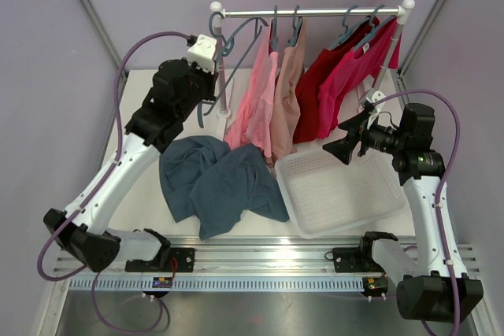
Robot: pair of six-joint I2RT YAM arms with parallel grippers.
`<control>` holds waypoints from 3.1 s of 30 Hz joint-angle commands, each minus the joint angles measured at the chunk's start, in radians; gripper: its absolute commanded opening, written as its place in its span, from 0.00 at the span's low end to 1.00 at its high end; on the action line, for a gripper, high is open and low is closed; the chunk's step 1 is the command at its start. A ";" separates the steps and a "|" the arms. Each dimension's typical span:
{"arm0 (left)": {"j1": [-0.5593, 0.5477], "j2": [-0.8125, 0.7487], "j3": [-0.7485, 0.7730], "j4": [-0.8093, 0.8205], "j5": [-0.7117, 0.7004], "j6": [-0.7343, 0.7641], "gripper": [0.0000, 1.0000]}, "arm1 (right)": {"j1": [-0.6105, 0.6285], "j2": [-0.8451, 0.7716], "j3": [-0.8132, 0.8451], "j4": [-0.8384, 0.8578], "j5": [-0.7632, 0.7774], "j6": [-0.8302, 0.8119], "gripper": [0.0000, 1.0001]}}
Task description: Remove the t-shirt from the hanger
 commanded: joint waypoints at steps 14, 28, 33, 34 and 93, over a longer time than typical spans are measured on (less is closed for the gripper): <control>-0.003 0.312 0.332 0.045 -0.038 0.045 0.00 | -0.009 -0.024 0.013 0.014 -0.039 0.015 0.99; 0.006 0.336 0.294 0.036 -0.103 0.034 0.00 | -0.012 -0.030 0.015 0.010 -0.042 0.011 0.99; 0.010 0.338 0.295 0.013 -0.112 0.033 0.00 | -0.012 -0.032 0.013 0.010 -0.042 0.012 1.00; 0.012 0.338 0.295 0.008 -0.113 0.031 0.00 | -0.015 -0.032 0.013 0.011 -0.042 0.011 1.00; 0.023 -1.053 -0.576 -0.366 -0.095 -0.372 0.99 | 1.080 1.034 0.555 -0.243 0.645 -0.761 1.00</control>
